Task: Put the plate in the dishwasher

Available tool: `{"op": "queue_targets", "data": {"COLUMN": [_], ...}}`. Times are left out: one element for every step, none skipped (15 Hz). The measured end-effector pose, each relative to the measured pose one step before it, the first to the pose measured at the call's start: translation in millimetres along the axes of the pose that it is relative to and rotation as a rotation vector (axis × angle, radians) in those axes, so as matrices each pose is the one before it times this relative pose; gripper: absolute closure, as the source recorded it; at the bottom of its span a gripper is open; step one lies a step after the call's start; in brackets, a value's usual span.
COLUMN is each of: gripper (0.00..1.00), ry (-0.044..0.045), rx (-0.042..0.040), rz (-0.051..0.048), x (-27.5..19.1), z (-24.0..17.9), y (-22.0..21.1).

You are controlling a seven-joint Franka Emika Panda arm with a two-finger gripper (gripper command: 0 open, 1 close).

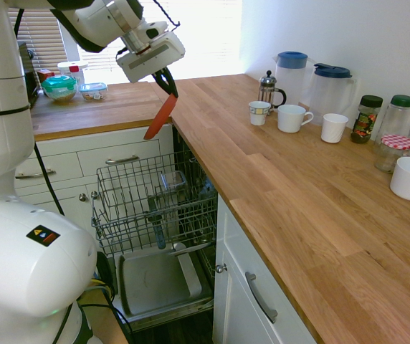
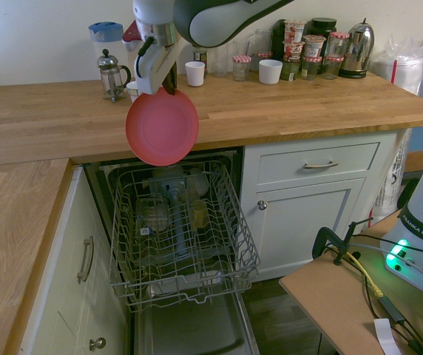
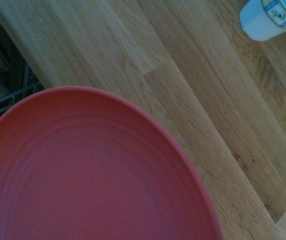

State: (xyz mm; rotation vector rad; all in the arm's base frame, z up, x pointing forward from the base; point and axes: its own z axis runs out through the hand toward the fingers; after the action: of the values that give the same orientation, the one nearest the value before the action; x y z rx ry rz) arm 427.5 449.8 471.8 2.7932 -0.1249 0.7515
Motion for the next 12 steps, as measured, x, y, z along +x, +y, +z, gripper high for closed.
{"op": "queue_targets", "data": {"gripper": [1.0, 1.0, 1.0, 1.0, 1.0, 1.0, 1.0, 1.0, 1.0, 1.0, 1.0, 1.0], "ry": [0.02169, 0.02866, 0.0319, 0.0348, 0.03538, 0.0331, 0.04502, 0.04691, 0.03371, 0.02659, 0.01852, 0.00712], "rx": [-0.02645, -0.03605, -0.03777, -0.03926, -0.04468, -0.04501, -0.03597, -0.02966, -0.02745, -0.02204, -0.01764, -0.01099], "rz": [-0.03019, -0.02956, -0.02296, -0.01788, -0.01195, -0.01181, -0.00794, -0.0097, -0.0132, -0.01351, -0.01125, -0.00577], "x": [-18.29, -18.2, -17.74, -16.81, -16.53, -13.93, -10.65, -10.87, -10.25, -9.49, -8.05, -6.3], "z": [-1.08, -1.7, -2.08, -2.95, -3.88, -3.58, -3.42, -1.45, 1.46, 2.85, 4.16, 5.0], "y": [-15.09, -14.02, -12.79, -12.13, -12.73, -13.67, -15.42, -18.74, -19.05, -19.35, -19.13, -16.66]}}
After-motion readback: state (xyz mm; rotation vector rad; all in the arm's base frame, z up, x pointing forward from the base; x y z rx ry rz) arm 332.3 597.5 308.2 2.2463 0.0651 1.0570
